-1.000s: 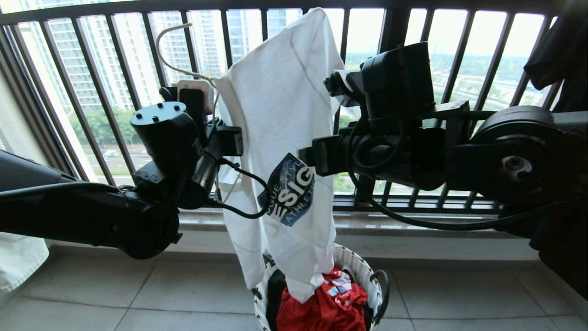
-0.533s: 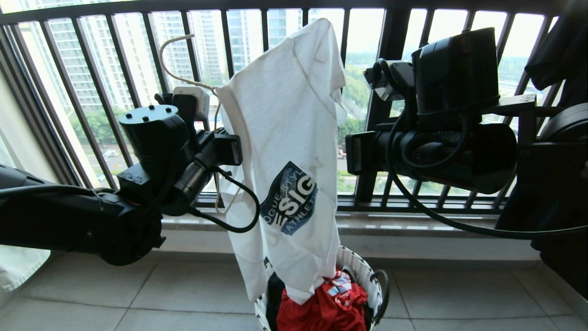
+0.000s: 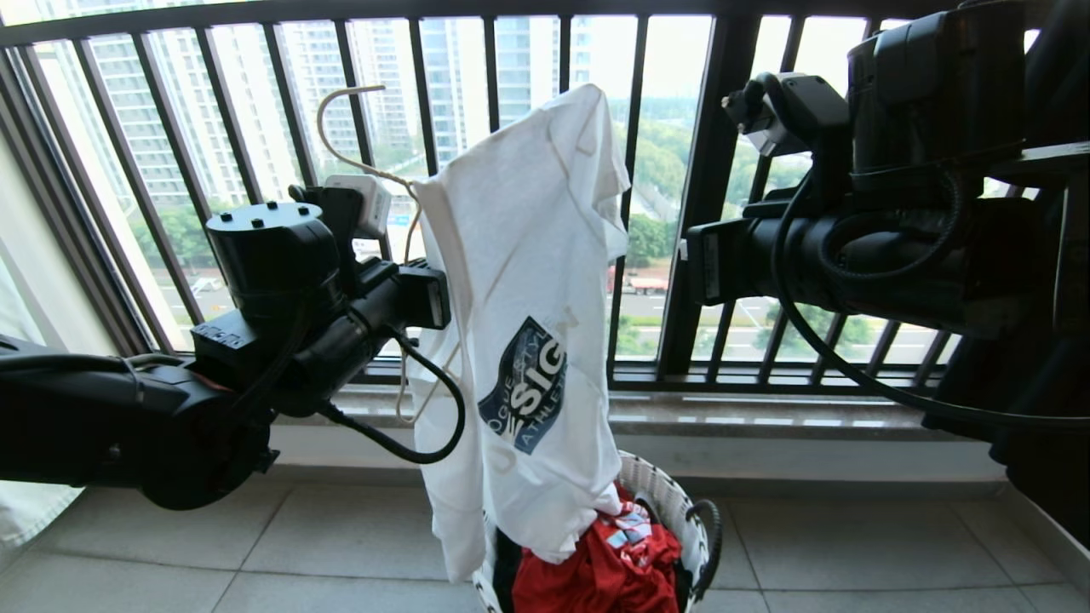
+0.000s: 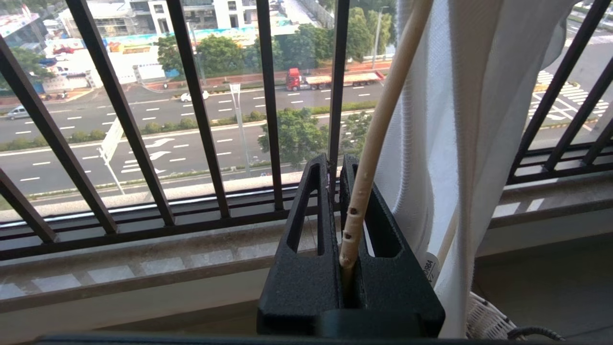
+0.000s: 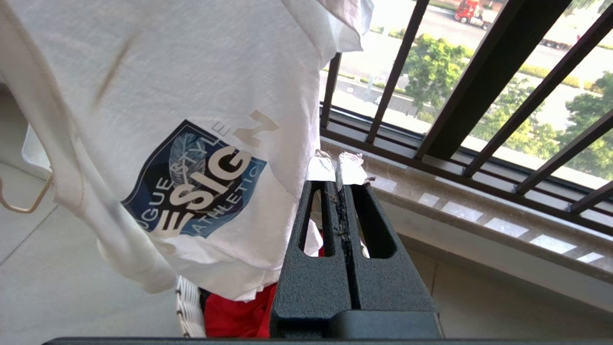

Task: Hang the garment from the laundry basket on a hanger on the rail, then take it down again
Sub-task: Hang the clothes on the clothes rack

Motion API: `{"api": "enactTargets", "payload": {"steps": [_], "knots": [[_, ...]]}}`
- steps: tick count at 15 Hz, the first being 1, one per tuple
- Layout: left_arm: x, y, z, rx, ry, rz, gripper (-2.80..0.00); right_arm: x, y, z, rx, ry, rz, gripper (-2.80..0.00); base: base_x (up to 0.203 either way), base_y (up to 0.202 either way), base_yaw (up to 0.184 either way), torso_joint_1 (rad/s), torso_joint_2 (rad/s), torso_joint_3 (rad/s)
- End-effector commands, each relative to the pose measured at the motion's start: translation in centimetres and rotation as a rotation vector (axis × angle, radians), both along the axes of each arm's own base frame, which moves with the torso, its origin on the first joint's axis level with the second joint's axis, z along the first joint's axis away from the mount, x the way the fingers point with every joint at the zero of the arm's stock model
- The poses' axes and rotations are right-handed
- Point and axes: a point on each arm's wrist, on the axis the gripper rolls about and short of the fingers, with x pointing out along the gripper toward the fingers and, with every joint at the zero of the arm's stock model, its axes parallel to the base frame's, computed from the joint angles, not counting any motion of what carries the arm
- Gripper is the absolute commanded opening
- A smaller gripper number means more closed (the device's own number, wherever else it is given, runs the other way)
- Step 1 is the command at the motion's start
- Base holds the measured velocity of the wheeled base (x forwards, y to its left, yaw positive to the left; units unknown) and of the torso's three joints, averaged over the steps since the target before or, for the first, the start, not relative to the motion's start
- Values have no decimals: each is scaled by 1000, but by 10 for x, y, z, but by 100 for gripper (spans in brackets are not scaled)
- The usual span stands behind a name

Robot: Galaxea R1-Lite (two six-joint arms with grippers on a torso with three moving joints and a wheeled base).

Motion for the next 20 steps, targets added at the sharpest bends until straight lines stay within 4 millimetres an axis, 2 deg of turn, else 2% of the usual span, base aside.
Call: {"api": "enactTargets", "payload": {"steps": [1, 4, 9, 12, 15, 20], "knots": [[-13, 5, 4, 0, -10, -62, -280, -3, -2, 10, -26, -39, 8, -280, 0, 0, 0, 0, 0, 0], [-15, 5, -1, 10, 5, -96, -280, -10, -8, 20, -98, -46, 19, -280, 0, 0, 0, 0, 0, 0], [-31, 10, -5, 28, 18, -219, -280, -13, -7, 23, -272, -101, 102, -280, 0, 0, 0, 0, 0, 0], [-41, 13, -7, 36, 25, -289, -280, -11, -2, 29, -298, -133, 128, -280, 0, 0, 0, 0, 0, 0], [-48, 16, -8, 48, 57, -347, -280, -18, 7, 28, -300, -141, 188, -280, 0, 0, 0, 0, 0, 0], [-49, 16, -10, 50, 68, -354, -280, -24, 13, 27, -284, -144, 281, -280, 0, 0, 0, 0, 0, 0]]}}
